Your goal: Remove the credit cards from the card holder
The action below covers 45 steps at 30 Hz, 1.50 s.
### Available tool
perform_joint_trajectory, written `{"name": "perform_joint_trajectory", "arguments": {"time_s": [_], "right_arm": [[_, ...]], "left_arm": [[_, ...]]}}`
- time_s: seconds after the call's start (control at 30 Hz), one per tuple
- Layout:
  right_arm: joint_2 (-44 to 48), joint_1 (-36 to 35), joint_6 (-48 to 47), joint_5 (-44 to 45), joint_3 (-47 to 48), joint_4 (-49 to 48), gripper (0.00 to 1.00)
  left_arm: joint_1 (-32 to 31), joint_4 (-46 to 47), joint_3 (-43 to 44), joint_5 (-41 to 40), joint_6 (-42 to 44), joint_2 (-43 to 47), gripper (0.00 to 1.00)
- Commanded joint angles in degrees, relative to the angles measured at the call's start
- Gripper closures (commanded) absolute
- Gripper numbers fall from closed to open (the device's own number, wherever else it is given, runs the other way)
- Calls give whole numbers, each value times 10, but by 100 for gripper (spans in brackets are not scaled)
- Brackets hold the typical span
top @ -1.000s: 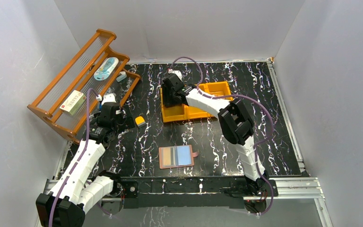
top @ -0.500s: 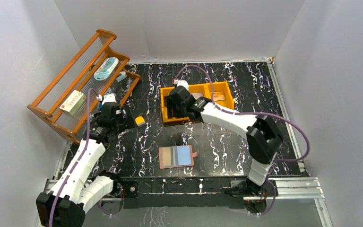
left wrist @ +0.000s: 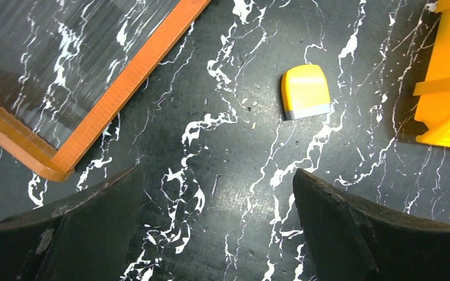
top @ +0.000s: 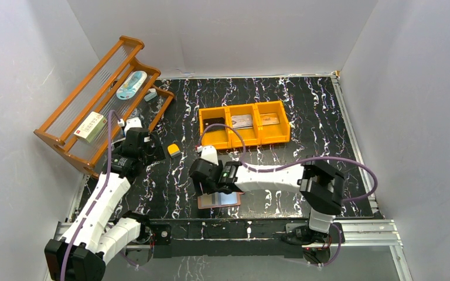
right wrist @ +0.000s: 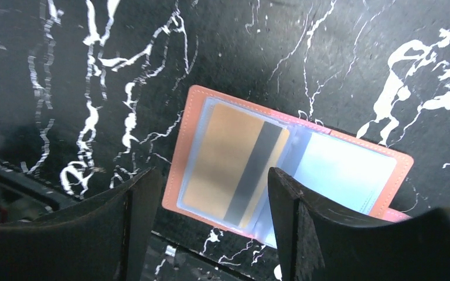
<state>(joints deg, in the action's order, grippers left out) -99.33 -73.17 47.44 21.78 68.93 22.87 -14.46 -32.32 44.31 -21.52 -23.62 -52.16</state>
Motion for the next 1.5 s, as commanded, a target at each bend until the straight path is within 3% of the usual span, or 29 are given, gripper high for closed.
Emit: {"name": "perform_joint_trajectory", "arguments": {"time_s": [0.0,0.33,0.67,0.97,1.2,1.47], "right_arm": [[-39,-24,42,74,35,40,22],[-104,-27,46,92,79,56,21],[-128,-30,69,94,55,57,33],[-42,-10,53,-29,-79,-183,36],[-28,14,75,-86,-137,-265,35],[-21,24,92,-102,-172,-293,33]], "left_arm": [[1,-30,15,-52,-19,25,2],[2,-43,14,-65,-33,69,2],[2,-45,12,-50,-33,83,2],[2,-45,12,-28,-30,71,2],[2,-40,12,-5,-23,58,2],[2,-38,12,5,-20,51,2]]}}
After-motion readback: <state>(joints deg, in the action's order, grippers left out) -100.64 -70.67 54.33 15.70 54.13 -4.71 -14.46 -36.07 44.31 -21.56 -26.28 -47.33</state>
